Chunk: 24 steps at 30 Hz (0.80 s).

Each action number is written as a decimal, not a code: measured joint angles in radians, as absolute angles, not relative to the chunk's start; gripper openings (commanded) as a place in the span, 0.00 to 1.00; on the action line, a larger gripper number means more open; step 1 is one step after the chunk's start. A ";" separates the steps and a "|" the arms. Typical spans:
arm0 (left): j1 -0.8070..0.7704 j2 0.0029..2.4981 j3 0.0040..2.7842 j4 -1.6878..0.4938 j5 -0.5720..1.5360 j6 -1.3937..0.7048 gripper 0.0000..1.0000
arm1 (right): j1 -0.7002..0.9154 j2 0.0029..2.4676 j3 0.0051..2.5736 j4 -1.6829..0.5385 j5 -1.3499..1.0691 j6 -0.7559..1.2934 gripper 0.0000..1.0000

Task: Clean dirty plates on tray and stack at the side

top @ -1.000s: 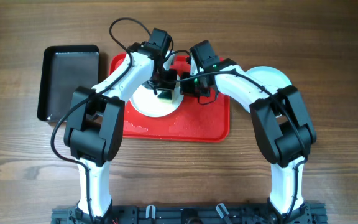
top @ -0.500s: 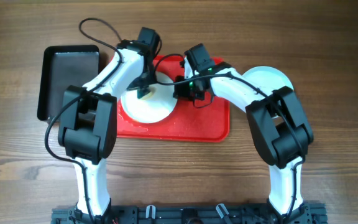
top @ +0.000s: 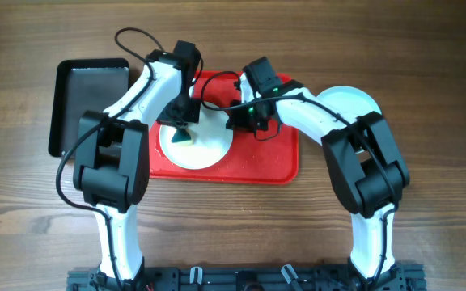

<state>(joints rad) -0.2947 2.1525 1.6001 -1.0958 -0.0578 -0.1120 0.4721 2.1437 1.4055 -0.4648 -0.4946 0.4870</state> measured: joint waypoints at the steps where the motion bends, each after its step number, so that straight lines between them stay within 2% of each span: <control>1: -0.299 2.152 1.600 -1.095 -0.053 -0.105 0.04 | 0.464 2.144 1.403 -0.465 -0.500 0.479 0.04; 14: -0.314 2.082 1.462 -1.003 0.013 -0.184 0.04 | 0.439 2.144 1.396 -0.462 -0.523 0.433 0.04; 24: -0.415 2.094 1.426 -1.086 0.329 -0.025 0.04 | 0.425 2.144 1.396 -0.453 -0.527 0.411 0.04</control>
